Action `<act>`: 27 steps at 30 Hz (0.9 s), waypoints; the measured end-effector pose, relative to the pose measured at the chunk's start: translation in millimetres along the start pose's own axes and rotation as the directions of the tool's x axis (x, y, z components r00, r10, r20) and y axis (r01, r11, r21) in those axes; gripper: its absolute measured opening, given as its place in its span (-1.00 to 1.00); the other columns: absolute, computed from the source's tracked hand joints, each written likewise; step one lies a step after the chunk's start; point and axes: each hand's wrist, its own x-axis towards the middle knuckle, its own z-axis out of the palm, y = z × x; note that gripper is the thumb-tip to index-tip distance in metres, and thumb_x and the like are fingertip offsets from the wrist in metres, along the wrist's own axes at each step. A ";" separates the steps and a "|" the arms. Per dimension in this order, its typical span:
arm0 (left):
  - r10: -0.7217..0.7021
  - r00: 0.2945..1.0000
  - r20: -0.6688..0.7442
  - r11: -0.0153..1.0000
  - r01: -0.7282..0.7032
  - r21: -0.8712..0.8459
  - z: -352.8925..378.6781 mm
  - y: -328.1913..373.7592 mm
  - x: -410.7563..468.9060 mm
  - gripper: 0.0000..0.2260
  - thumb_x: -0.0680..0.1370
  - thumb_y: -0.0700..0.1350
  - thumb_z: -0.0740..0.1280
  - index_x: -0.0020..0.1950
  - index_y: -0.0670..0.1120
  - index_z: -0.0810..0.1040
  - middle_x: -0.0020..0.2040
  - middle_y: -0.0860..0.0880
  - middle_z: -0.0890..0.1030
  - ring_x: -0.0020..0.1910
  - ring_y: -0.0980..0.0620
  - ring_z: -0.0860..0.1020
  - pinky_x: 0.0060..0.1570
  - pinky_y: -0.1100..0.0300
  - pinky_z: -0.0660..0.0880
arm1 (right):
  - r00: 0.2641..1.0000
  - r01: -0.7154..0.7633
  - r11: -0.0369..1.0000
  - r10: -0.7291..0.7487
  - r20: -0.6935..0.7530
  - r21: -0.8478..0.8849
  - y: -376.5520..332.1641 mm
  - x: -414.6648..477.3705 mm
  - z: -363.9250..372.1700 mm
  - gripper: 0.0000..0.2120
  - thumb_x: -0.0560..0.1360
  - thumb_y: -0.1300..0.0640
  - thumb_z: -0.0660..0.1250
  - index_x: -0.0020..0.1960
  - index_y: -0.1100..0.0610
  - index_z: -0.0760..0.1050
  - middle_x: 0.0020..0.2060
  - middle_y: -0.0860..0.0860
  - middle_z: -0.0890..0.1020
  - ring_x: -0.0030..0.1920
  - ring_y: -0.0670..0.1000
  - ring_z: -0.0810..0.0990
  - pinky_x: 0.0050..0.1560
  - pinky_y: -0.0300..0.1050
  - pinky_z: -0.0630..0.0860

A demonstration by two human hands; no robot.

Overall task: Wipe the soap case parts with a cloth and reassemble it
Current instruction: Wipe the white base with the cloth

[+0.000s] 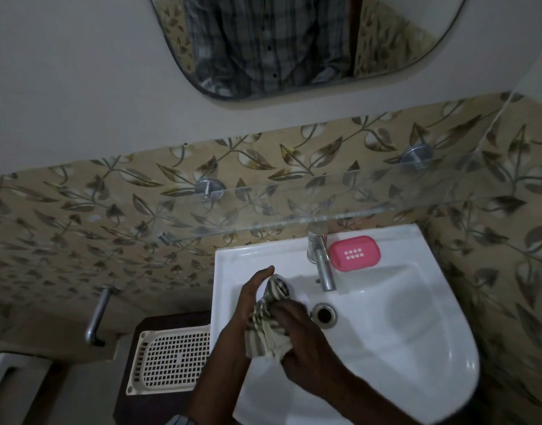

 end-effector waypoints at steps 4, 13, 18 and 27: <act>-0.056 0.996 -0.070 0.992 0.064 0.112 6.1 21.4 -0.7 -0.43 0.58 0.10 0.29 0.51 -0.18 0.39 0.47 -0.28 0.43 0.49 -0.34 0.36 0.38 -0.17 0.36 | 0.932 0.361 0.887 -0.356 0.071 -0.287 41.5 4.5 -17.9 -0.46 0.29 0.29 0.46 0.26 0.21 0.46 0.11 0.18 0.67 0.21 0.09 0.52 0.25 -0.01 0.49; -0.212 0.967 -0.141 0.951 0.237 0.196 19.6 35.4 -5.9 -0.41 0.49 0.22 0.32 0.36 -0.16 0.56 0.33 -0.28 0.57 0.34 -0.28 0.49 0.40 -0.19 0.31 | 0.908 0.412 0.839 -0.409 0.086 -0.357 64.7 -9.0 -1.5 -0.51 0.43 0.30 0.31 0.36 0.25 0.43 0.34 0.17 0.49 0.40 0.15 0.43 0.47 0.02 0.31; -0.027 0.978 -0.205 0.981 0.065 0.182 33.0 15.3 9.5 -0.53 0.66 0.03 0.22 -0.28 -0.25 0.64 -0.17 -0.19 0.66 -0.31 -0.15 0.61 -0.25 0.20 0.57 | 0.997 -0.066 0.998 0.065 -0.034 -0.017 34.5 15.4 -7.3 -0.71 0.36 0.30 0.32 0.04 0.18 0.67 -0.04 0.09 0.72 0.00 0.13 0.67 0.03 -0.11 0.60; 0.000 0.993 -0.117 0.957 0.034 0.288 33.0 30.3 -0.5 -0.78 0.58 0.05 0.27 -0.06 -0.09 0.54 -0.22 -0.12 0.73 -0.22 -0.13 0.71 -0.06 0.02 0.58 | 0.936 0.352 0.908 -0.349 0.052 -0.227 58.9 18.9 -17.9 -0.57 0.29 0.45 0.46 0.16 0.33 0.62 0.14 0.24 0.66 0.21 0.17 0.59 0.31 -0.03 0.47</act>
